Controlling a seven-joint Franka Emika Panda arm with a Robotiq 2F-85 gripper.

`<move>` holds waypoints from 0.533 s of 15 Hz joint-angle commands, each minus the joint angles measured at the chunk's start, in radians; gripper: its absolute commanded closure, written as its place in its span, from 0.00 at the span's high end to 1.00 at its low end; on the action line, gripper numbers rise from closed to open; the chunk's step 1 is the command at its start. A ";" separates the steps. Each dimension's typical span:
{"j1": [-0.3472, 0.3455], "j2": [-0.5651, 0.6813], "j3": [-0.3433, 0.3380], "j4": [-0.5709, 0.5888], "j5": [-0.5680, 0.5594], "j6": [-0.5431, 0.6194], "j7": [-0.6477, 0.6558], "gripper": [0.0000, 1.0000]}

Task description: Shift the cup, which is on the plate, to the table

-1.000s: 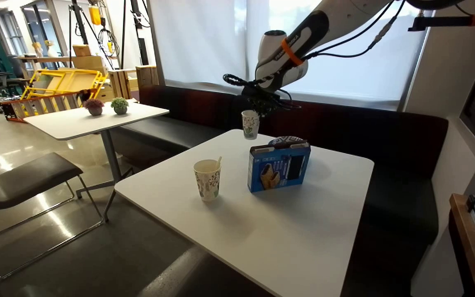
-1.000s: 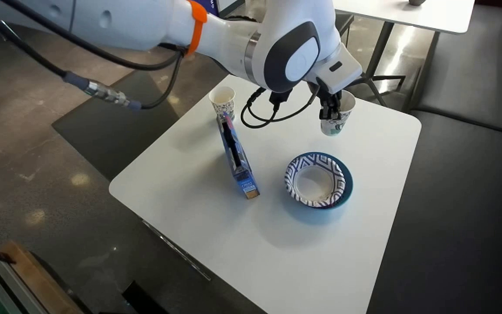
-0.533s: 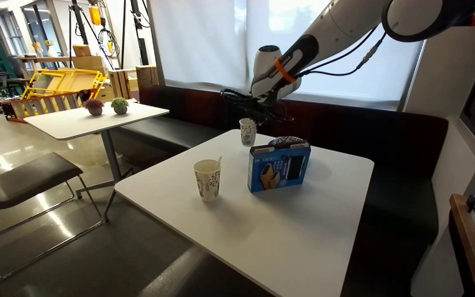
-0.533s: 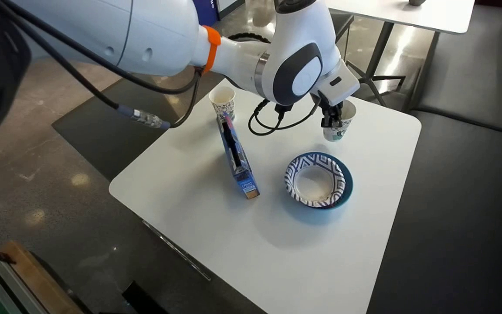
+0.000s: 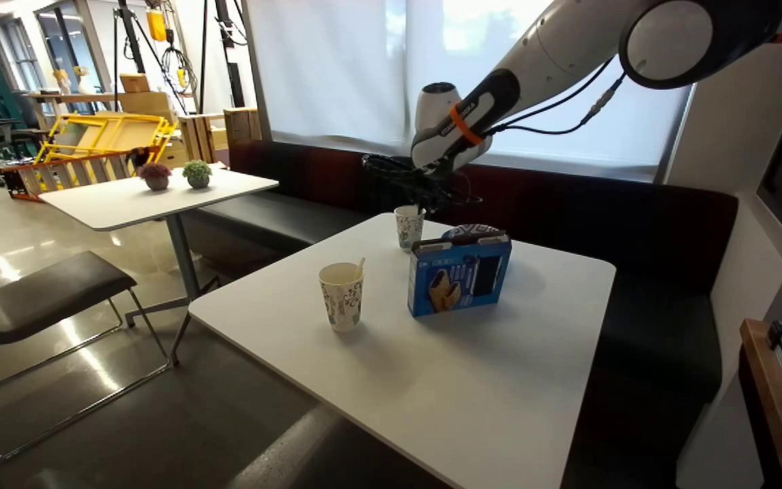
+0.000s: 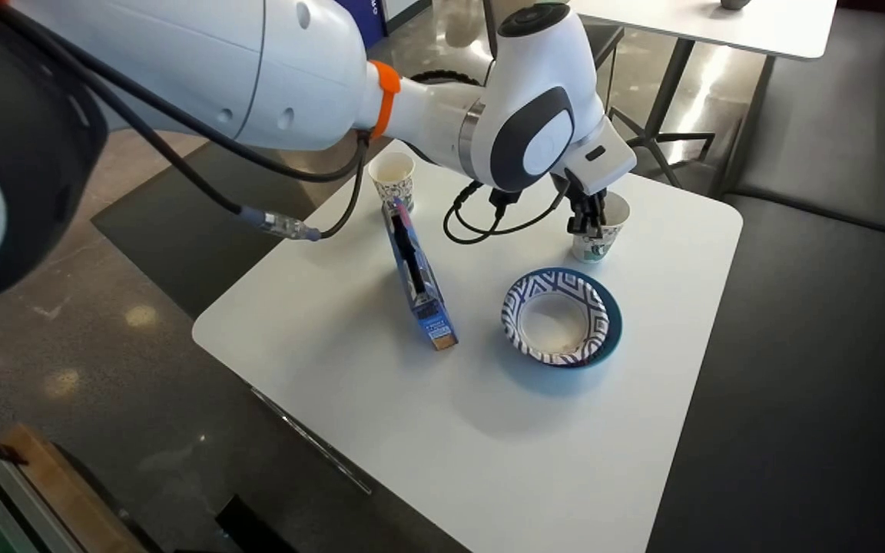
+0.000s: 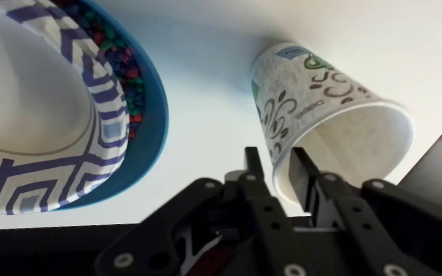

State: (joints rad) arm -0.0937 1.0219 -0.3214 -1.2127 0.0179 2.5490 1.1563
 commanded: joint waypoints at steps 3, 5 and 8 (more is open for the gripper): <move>0.002 -0.081 -0.006 -0.005 -0.034 -0.188 -0.050 0.73; -0.010 -0.132 0.008 -0.019 -0.042 -0.263 -0.113 0.88; -0.041 -0.219 0.039 -0.040 -0.051 -0.401 -0.291 1.00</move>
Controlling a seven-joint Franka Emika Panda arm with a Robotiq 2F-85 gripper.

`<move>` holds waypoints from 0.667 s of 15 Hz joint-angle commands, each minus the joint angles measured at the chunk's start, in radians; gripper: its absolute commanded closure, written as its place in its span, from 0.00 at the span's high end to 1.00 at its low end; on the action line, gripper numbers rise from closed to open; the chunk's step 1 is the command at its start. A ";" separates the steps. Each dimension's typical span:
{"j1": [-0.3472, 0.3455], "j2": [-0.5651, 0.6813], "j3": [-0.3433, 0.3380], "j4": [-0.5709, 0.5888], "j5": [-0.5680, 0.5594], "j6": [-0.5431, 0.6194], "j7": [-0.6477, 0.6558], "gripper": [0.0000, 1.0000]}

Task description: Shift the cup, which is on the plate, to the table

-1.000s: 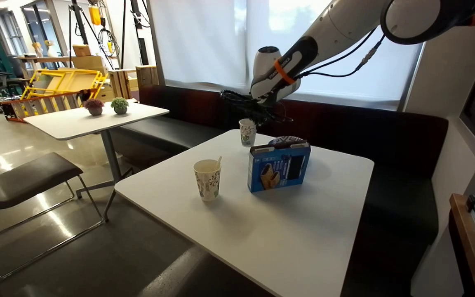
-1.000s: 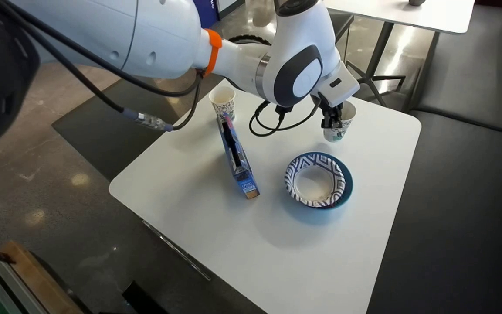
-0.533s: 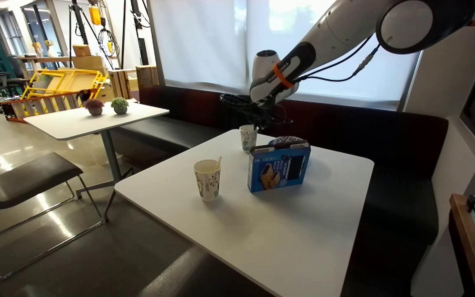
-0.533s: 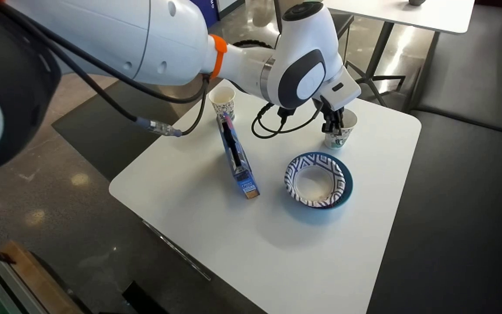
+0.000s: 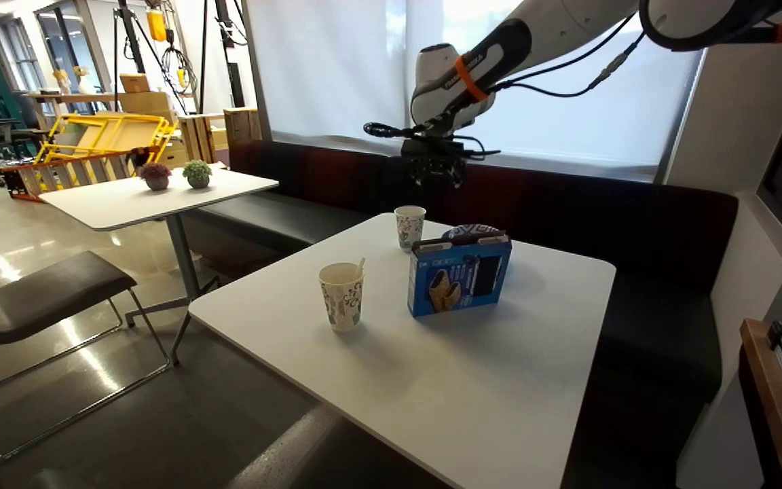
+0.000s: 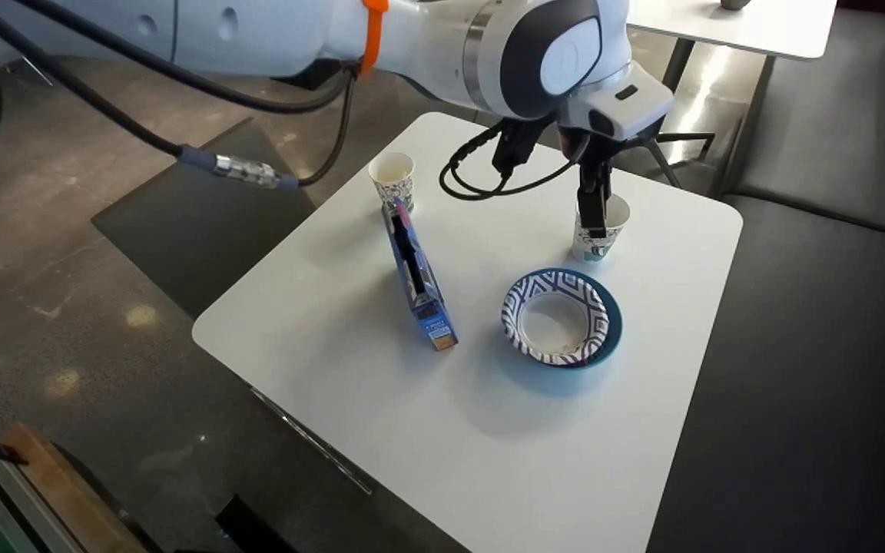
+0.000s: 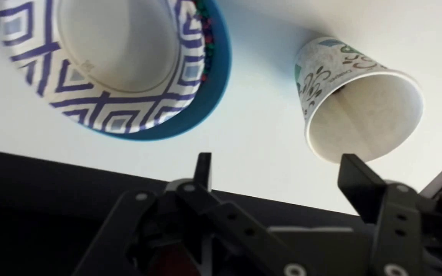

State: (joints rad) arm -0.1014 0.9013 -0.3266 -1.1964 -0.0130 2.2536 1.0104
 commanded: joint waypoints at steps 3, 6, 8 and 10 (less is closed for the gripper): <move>-0.072 -0.177 0.075 -0.099 -0.003 -0.153 -0.341 1.00; -0.096 -0.253 0.096 -0.168 0.027 -0.145 -0.525 1.00; -0.117 -0.280 0.119 -0.189 0.044 -0.153 -0.637 1.00; -0.103 -0.231 0.091 -0.121 0.022 -0.149 -0.579 1.00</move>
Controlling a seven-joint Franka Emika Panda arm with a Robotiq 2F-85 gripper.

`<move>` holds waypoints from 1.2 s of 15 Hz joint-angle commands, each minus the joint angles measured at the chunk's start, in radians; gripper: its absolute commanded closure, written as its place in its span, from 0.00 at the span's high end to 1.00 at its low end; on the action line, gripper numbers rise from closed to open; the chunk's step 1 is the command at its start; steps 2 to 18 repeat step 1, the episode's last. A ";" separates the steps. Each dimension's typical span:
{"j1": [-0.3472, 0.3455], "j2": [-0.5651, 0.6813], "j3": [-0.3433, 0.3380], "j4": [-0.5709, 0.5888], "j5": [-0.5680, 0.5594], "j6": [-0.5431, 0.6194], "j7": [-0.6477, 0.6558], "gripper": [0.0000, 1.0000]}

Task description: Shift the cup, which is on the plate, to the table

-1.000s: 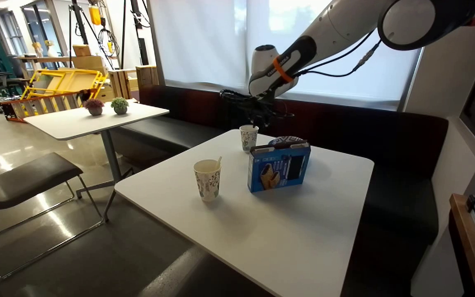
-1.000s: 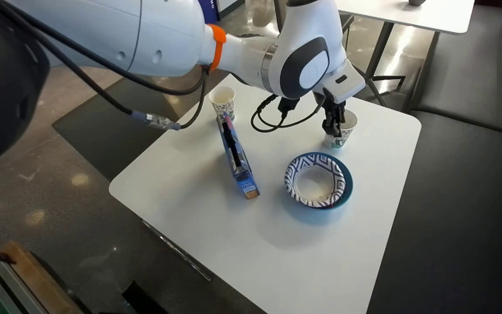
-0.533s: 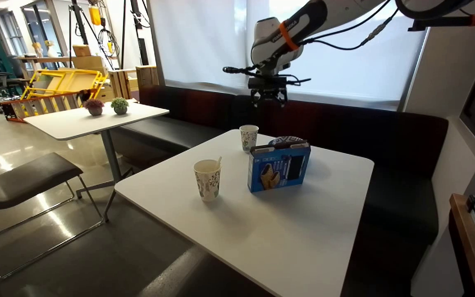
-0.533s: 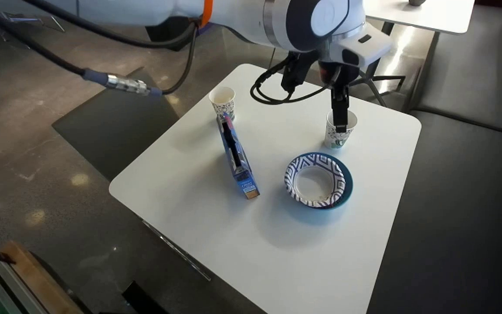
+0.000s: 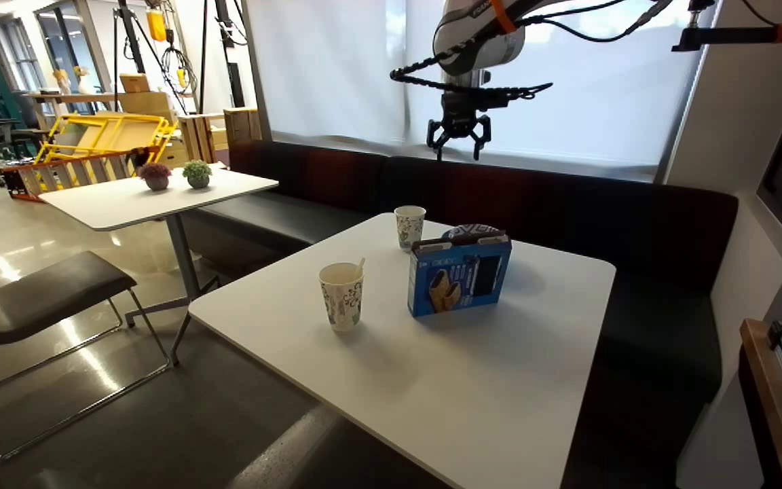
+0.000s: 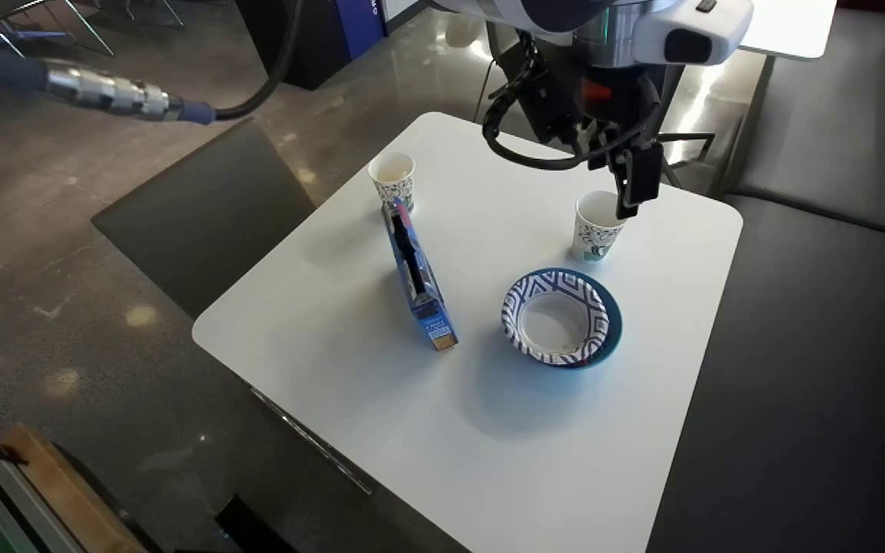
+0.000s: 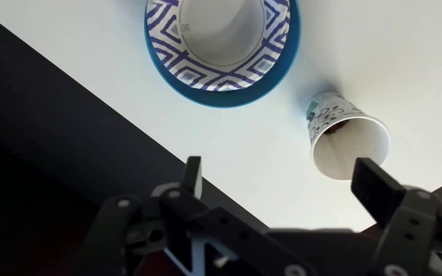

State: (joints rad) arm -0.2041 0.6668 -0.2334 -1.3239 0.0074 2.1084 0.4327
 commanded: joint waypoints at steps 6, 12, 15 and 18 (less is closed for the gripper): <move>-0.004 -0.007 0.003 -0.003 0.004 -0.005 -0.022 1.00; -0.004 -0.007 0.003 -0.003 0.004 -0.005 -0.022 1.00; -0.004 -0.007 0.003 -0.003 0.004 -0.005 -0.022 1.00; -0.004 -0.007 0.003 -0.003 0.004 -0.005 -0.022 1.00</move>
